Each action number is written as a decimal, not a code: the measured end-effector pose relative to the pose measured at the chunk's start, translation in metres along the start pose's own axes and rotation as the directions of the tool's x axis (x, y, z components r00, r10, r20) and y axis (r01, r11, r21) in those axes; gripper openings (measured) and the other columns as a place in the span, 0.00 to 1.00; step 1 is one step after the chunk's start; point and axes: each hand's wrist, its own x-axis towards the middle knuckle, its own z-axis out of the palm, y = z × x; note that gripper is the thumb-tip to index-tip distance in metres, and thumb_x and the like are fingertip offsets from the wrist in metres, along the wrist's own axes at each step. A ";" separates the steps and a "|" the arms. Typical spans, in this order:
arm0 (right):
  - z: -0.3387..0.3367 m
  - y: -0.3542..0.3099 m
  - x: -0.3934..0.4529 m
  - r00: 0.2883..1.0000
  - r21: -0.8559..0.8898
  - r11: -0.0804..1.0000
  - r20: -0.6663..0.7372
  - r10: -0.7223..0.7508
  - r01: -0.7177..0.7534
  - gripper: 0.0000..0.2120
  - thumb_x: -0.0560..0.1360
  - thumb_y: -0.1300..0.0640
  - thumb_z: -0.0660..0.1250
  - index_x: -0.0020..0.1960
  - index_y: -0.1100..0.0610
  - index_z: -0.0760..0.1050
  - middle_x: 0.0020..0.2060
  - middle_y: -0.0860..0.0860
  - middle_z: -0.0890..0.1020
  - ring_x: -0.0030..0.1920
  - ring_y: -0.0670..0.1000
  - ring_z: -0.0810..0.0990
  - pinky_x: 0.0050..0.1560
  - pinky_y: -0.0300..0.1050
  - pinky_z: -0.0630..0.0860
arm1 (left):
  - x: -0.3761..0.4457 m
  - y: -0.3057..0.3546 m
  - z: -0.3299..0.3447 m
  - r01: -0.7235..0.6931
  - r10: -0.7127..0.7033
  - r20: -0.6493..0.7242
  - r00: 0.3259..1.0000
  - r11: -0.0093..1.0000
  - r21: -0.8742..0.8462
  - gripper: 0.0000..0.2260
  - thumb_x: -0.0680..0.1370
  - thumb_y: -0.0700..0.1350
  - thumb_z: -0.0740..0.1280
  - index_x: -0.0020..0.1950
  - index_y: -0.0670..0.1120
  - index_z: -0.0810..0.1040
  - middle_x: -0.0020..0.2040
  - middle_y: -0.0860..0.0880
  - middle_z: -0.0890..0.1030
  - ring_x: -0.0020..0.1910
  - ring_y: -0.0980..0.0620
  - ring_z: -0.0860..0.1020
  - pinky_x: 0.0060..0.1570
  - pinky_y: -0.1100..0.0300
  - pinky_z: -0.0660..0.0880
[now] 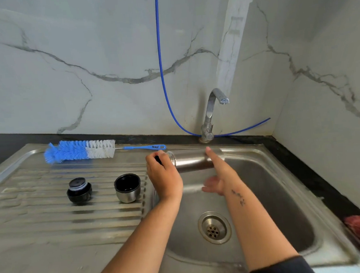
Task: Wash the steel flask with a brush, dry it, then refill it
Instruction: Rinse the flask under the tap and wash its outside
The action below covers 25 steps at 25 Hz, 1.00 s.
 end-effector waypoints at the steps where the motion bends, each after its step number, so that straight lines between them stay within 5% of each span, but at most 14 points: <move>1: 0.005 0.006 -0.011 0.998 0.091 0.996 0.063 -0.005 -0.001 0.38 0.71 0.35 0.74 0.72 0.54 0.69 0.68 0.63 0.75 0.65 0.65 0.77 0.60 0.65 0.79 | -0.004 -0.001 -0.005 0.026 -0.025 0.061 0.998 1.000 -0.011 0.07 0.86 0.49 0.58 0.51 0.49 0.72 0.48 0.46 0.80 0.50 0.41 0.78 0.45 0.54 0.69; 4: 0.011 0.006 -0.037 0.980 0.298 0.937 0.026 -0.198 0.182 0.27 0.71 0.41 0.77 0.62 0.54 0.75 0.58 0.59 0.82 0.54 0.60 0.84 0.49 0.61 0.84 | -0.006 -0.005 -0.027 0.057 -0.038 0.224 0.974 0.996 -0.075 0.04 0.80 0.52 0.62 0.48 0.56 0.77 0.45 0.54 0.82 0.50 0.45 0.81 0.53 0.46 0.80; 5: 0.011 0.004 -0.045 0.957 0.301 0.911 -0.016 -0.290 0.281 0.27 0.71 0.42 0.78 0.63 0.54 0.75 0.57 0.57 0.83 0.53 0.59 0.85 0.45 0.60 0.85 | -0.005 -0.003 -0.035 0.042 -0.022 0.289 0.957 0.997 -0.063 0.03 0.79 0.50 0.65 0.48 0.56 0.79 0.44 0.55 0.82 0.50 0.47 0.81 0.53 0.53 0.80; 7: 0.009 -0.002 -0.058 0.876 0.179 0.857 -0.094 -0.473 0.483 0.27 0.70 0.43 0.79 0.62 0.52 0.73 0.55 0.54 0.83 0.53 0.56 0.86 0.42 0.58 0.86 | -0.005 0.005 -0.048 -0.060 0.060 0.454 0.889 0.998 -0.016 0.04 0.77 0.48 0.71 0.52 0.54 0.80 0.46 0.55 0.84 0.49 0.53 0.82 0.47 0.69 0.75; 11: 0.015 -0.005 -0.077 0.672 -0.361 0.659 -0.110 -0.732 0.659 0.31 0.62 0.33 0.78 0.55 0.47 0.71 0.45 0.46 0.84 0.48 0.51 0.85 0.48 0.57 0.84 | -0.009 0.014 -0.053 -0.336 0.172 0.684 0.709 0.935 0.113 0.27 0.70 0.50 0.81 0.66 0.53 0.77 0.55 0.58 0.84 0.54 0.68 0.80 0.51 0.75 0.72; 16: 0.028 -0.004 -0.093 0.483 -0.537 0.435 -0.059 -0.874 0.722 0.31 0.63 0.37 0.79 0.57 0.48 0.69 0.41 0.42 0.82 0.43 0.47 0.83 0.43 0.49 0.81 | -0.005 0.021 -0.049 -0.383 0.272 0.630 0.727 0.923 0.044 0.28 0.69 0.47 0.82 0.67 0.52 0.78 0.52 0.58 0.84 0.51 0.63 0.82 0.52 0.66 0.79; 20: 0.032 0.005 -0.083 0.579 -0.558 0.495 -0.030 -0.814 0.666 0.30 0.64 0.39 0.79 0.58 0.48 0.68 0.42 0.42 0.81 0.44 0.47 0.83 0.48 0.53 0.83 | -0.008 0.016 -0.048 -0.358 0.172 0.648 0.742 0.919 0.167 0.27 0.67 0.44 0.83 0.64 0.50 0.79 0.53 0.55 0.84 0.51 0.58 0.83 0.52 0.63 0.80; 25: 0.034 0.005 -0.079 0.550 -0.537 0.486 -0.050 -0.834 0.689 0.30 0.64 0.38 0.78 0.57 0.48 0.67 0.42 0.43 0.81 0.44 0.48 0.83 0.47 0.53 0.83 | -0.007 0.017 -0.048 -0.350 0.185 0.621 0.762 0.924 0.155 0.27 0.68 0.44 0.82 0.64 0.50 0.79 0.52 0.55 0.84 0.49 0.59 0.83 0.48 0.68 0.77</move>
